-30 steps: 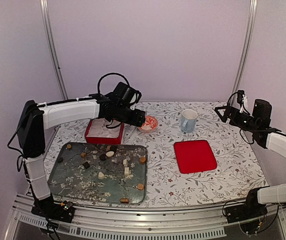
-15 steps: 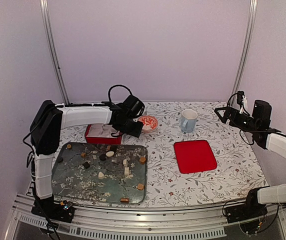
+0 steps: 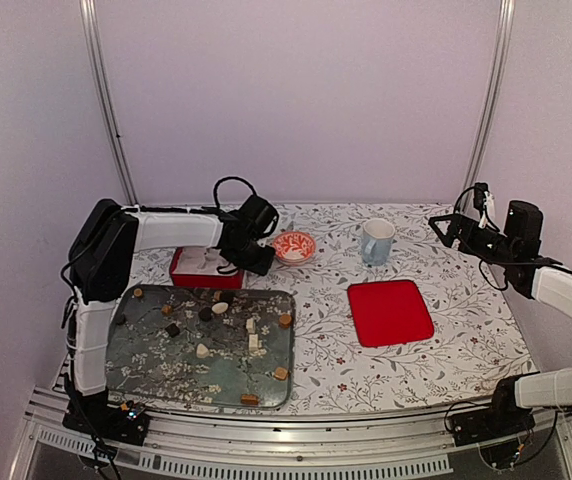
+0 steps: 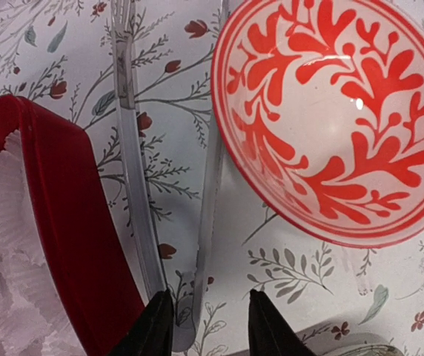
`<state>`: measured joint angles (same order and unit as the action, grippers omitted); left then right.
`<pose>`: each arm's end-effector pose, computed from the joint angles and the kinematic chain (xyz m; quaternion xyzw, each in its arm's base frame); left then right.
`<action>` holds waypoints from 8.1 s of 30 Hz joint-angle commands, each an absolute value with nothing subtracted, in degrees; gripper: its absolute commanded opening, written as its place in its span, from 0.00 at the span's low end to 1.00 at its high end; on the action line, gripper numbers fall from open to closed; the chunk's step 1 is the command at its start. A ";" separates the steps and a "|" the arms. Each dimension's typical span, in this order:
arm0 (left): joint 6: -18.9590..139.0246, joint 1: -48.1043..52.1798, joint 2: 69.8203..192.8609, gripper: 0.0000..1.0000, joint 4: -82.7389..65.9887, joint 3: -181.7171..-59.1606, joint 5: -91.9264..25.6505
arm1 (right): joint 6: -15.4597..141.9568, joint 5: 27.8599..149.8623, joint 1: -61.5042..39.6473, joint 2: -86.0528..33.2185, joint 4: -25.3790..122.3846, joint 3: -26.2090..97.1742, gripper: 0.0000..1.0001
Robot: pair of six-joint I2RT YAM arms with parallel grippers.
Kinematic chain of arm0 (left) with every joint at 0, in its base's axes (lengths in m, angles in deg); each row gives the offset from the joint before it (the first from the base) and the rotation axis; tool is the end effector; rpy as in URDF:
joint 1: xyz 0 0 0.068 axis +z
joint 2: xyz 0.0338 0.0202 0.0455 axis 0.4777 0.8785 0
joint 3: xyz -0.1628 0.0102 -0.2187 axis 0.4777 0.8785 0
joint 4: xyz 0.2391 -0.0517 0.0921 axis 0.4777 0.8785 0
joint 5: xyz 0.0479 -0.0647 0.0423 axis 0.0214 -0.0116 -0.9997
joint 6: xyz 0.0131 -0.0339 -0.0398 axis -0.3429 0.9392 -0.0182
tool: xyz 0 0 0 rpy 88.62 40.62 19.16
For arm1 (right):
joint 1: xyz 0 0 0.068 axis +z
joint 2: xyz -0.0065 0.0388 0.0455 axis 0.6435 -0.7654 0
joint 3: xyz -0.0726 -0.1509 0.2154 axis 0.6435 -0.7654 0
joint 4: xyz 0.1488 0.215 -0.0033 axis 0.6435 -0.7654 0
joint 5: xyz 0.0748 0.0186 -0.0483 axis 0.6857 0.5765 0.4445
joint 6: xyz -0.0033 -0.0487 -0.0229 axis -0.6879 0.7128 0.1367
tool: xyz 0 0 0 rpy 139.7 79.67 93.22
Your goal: Pack the chocolate
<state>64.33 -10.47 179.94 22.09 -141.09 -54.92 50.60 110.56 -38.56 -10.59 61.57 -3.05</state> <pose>0.3653 -0.2852 0.1632 0.1618 0.9449 -0.0194 0.2838 0.2544 0.0241 0.2622 -0.0307 0.7854 0.3047 0.5379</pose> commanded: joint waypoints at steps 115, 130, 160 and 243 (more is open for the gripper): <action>91.76 -10.22 151.71 0.00 -22.54 -125.20 5.77 | 14.12 138.10 -11.40 -40.59 88.81 27.32 0.74; 93.94 -10.77 149.72 0.00 -20.14 -122.85 12.22 | 17.81 136.05 -9.65 -42.19 84.05 33.17 0.40; 108.08 -9.48 147.24 0.98 -33.87 -114.29 6.59 | 9.54 136.07 -7.21 -46.64 102.56 35.07 0.00; 97.22 -13.67 132.91 0.26 -7.89 -114.12 -2.45 | 25.92 126.31 -5.33 -33.98 76.53 32.73 0.77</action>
